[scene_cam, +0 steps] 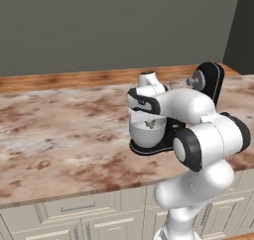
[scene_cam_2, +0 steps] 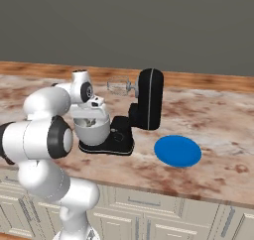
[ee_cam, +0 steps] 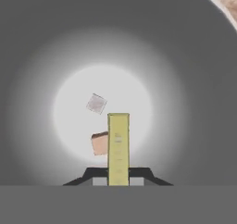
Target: Add butter and sugar cubes to the stand mixer bowl and then turn on the stand mixer to begin making frosting.
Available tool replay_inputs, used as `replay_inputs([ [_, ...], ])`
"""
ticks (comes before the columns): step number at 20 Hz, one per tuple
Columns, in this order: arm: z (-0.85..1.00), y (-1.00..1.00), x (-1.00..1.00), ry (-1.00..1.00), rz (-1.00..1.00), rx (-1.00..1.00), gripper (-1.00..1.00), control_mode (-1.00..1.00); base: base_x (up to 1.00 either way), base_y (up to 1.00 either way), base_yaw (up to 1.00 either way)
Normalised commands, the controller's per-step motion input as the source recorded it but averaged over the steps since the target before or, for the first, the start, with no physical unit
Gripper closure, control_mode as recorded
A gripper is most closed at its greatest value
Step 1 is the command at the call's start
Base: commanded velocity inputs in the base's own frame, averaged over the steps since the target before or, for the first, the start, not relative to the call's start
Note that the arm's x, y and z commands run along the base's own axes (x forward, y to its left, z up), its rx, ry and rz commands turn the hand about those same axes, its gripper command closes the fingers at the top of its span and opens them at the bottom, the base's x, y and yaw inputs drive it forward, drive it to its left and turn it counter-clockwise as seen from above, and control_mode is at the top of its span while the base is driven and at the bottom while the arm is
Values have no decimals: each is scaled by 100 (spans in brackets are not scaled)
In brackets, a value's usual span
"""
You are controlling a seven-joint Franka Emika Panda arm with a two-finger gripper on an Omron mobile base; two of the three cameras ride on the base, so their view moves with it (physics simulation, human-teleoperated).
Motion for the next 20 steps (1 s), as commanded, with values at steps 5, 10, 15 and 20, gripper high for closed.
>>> replay_inputs([
  [5,-12,0,16,0,-4,0,-100,-100,0,0,0],
  [10,0,0,6,0,-3,0,-100,-100,0,0,0],
  [15,35,0,-7,-2,-3,0,-100,-100,0,0,0],
  [20,96,0,-65,-7,-5,6,-100,-100,0,0,0],
])
